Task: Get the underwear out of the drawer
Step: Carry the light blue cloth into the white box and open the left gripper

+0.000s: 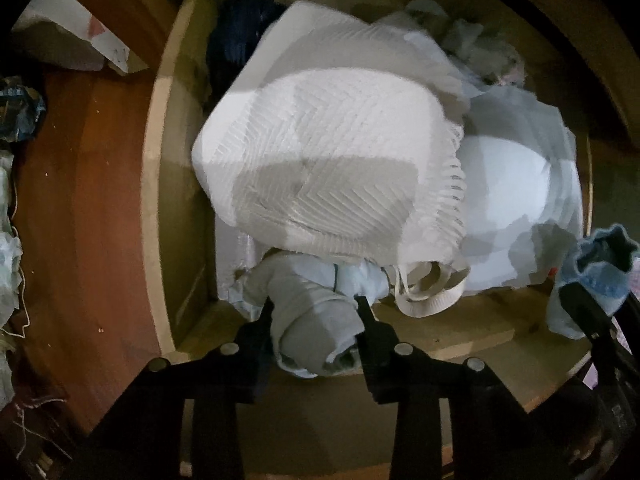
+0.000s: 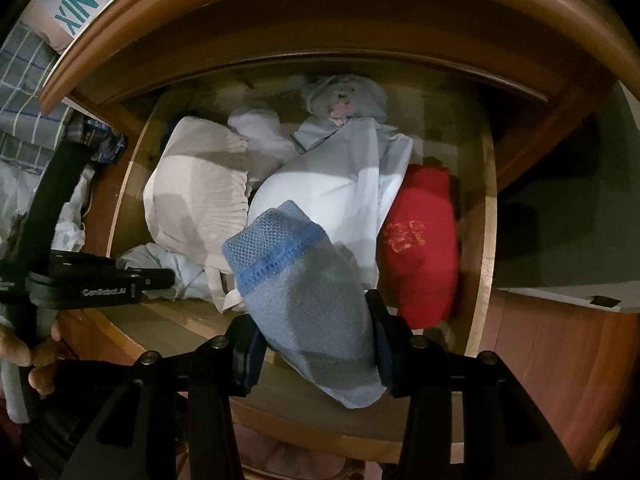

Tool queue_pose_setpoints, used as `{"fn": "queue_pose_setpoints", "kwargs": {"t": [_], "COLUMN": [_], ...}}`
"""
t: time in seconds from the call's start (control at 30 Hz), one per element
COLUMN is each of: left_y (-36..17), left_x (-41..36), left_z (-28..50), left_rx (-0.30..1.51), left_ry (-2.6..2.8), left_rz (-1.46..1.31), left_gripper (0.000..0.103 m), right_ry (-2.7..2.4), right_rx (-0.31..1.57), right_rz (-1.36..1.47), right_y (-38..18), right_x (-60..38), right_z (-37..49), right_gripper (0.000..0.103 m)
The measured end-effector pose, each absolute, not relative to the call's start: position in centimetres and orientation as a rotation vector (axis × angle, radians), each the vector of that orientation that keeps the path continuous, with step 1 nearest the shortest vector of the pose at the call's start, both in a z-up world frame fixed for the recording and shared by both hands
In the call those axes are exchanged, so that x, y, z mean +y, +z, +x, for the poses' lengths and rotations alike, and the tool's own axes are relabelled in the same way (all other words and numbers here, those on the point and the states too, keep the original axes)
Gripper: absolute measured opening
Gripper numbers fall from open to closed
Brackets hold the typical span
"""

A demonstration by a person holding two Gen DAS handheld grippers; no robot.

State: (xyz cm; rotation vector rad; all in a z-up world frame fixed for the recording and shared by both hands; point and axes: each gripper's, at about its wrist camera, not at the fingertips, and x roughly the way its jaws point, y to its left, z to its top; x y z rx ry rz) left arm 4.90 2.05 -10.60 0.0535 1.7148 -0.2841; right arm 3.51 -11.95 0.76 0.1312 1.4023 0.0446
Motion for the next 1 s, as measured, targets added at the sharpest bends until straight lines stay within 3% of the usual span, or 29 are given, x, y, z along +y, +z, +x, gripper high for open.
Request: {"fn": "queue_pose_setpoints", "kwargs": {"t": [0.47,1.0], "left_y": [-1.7,17.8], "left_x": [4.3,7.4], "left_z": [1.8,2.0], "left_rx": [1.557,1.09], "left_ry": [-0.398,-0.514], "left_rz": [0.009,0.074], "left_gripper": [0.036,0.036], "right_ry": [0.049,0.019], "right_rx": [1.405,1.431], "right_rz": [0.108,0.041], "right_y": [0.6,-0.4], "right_x": [-11.9,-11.4], "right_z": [3.4,3.2], "right_gripper": [0.043,0.043]}}
